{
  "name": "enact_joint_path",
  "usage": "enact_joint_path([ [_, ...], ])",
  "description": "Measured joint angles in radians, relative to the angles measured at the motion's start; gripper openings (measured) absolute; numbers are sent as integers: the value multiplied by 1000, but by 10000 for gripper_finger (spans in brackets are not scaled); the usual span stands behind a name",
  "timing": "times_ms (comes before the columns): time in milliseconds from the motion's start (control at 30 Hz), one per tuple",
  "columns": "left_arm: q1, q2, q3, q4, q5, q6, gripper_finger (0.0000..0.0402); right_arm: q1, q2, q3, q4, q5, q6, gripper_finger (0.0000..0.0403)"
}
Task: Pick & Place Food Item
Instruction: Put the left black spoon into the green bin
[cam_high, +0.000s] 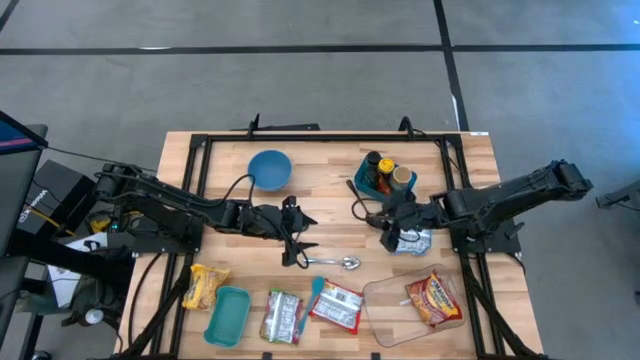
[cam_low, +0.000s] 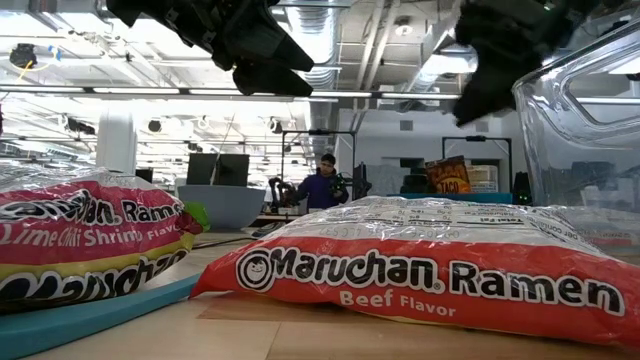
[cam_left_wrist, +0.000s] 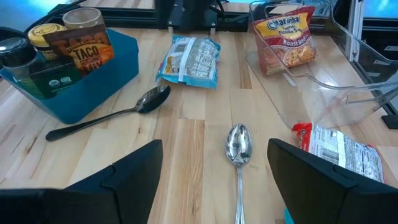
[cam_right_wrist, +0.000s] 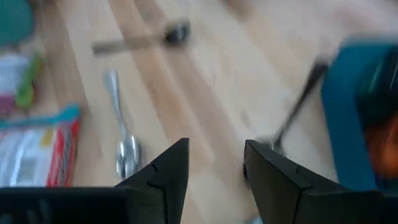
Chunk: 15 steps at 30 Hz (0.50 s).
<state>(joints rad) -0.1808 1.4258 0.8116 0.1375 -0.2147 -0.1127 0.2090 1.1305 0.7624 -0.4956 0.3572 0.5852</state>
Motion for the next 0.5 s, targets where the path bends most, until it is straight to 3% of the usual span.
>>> enact_joint_path([
  [100,0,0,0,0,-3,0,285,0,0,0,-113,-46,84,150],
  [333,-2,0,-4,-18,-3,-32,285,-1,0,0,-220,-45,175,150],
  [500,-2,0,-9,-206,2,-171,285,-1,0,0,-215,-42,170,150],
])
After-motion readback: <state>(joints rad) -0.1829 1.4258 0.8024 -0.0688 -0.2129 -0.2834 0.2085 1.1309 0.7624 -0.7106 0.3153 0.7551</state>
